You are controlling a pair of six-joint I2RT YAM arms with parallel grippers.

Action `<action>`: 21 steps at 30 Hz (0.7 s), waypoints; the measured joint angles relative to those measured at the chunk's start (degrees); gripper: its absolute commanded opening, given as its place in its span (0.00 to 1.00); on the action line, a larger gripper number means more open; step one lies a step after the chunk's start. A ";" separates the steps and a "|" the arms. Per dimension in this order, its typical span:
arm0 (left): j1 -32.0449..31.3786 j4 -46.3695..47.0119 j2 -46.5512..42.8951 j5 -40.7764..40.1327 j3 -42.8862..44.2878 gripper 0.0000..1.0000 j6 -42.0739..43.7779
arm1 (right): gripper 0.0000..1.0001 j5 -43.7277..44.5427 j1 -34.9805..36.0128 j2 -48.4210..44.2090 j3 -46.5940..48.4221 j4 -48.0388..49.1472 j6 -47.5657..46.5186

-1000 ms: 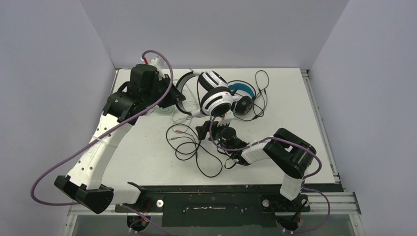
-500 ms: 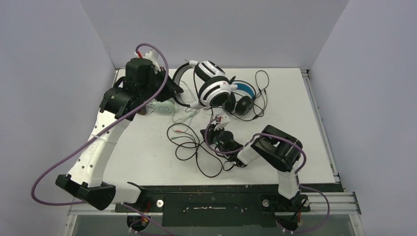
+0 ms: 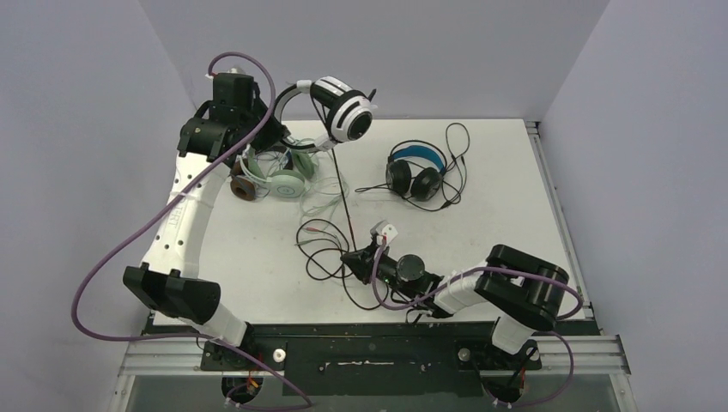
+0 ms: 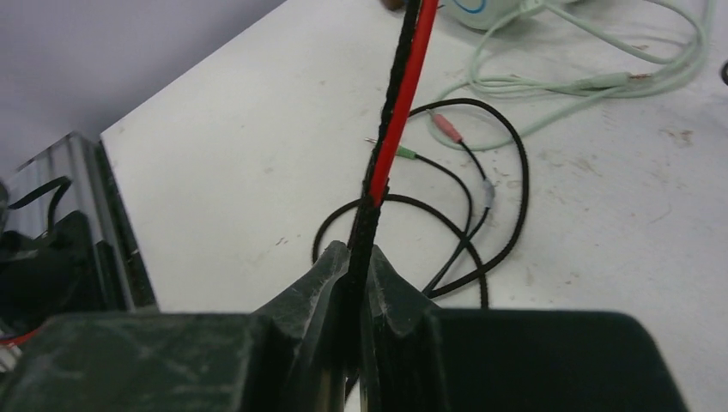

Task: Wrap the headphones
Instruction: Wrap the headphones cable around the headphones.

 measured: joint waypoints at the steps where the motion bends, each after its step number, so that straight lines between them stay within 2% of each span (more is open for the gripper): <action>1: 0.22 -0.83 0.79 -1.38 0.72 0.00 0.11 | 0.06 -0.81 0.72 -1.11 -0.70 -0.04 -0.52; 5: 0.31 -2.54 2.93 -6.23 2.19 0.00 0.90 | 0.08 -4.04 2.69 -5.53 -1.60 -1.88 -1.81; 9: 0.26 -2.56 3.04 -12.57 0.59 0.00 2.36 | 0.09 -7.65 4.13 -11.32 0.09 -9.05 -2.82; 17: 0.28 3.89 1.18 -29.29 -12.61 0.00 6.56 | 0.09 -12.28 4.87 -22.03 9.33 -29.57 -6.19; 21: -1.07 11.45 -1.95 -34.93 -22.58 0.00 13.35 | 0.08 -12.46 4.17 -24.11 15.96 -41.57 -8.17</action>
